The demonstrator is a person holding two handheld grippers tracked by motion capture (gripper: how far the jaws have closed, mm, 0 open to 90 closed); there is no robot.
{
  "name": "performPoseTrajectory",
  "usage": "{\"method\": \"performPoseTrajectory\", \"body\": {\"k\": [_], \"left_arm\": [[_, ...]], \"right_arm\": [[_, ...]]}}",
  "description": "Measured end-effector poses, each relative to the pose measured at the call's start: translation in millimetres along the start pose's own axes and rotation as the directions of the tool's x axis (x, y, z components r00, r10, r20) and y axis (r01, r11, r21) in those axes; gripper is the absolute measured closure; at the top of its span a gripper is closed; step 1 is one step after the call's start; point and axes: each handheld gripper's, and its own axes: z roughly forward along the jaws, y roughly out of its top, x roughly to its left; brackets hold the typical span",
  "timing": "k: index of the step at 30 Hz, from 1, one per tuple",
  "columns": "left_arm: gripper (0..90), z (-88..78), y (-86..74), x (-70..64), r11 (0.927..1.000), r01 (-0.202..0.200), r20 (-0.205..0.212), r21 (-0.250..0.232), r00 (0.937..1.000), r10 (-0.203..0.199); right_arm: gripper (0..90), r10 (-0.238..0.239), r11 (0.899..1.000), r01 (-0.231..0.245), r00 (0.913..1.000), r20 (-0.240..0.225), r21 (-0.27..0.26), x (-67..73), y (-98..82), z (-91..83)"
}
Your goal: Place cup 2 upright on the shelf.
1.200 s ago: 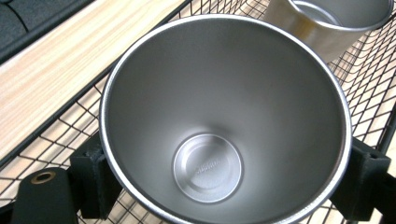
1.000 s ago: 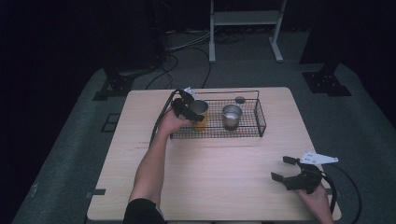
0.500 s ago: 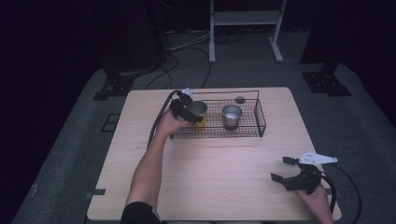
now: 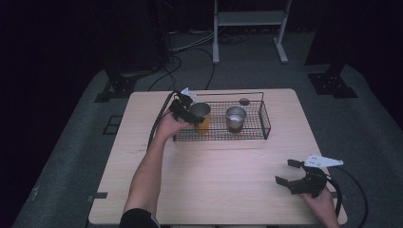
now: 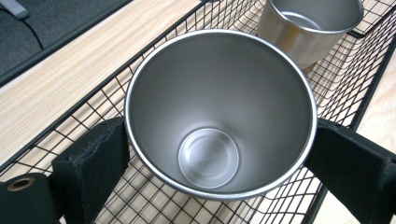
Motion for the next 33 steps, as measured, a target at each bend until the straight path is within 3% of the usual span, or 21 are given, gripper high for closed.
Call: {"method": "performPoseTrajectory", "body": {"k": [20, 33], "left_arm": [[4.3, -19.6, 1.2, -3.1, 0.9993, -0.025, 0.009, -0.028, 0.9997, 0.025], [4.3, -42.5, -2.3, -10.9, 0.9975, -0.059, 0.004, -0.04, 0.9983, 0.059]], "right_arm": [[2.7, -0.002, 1.0, 0.002, 1.0, -0.005, 0.01, 1.8, 0.6, 2.3], [2.7, 0.008, 1.0, -0.008, 0.9999, 0.01, 0.005, -0.6, -1.2, -0.8]]}}
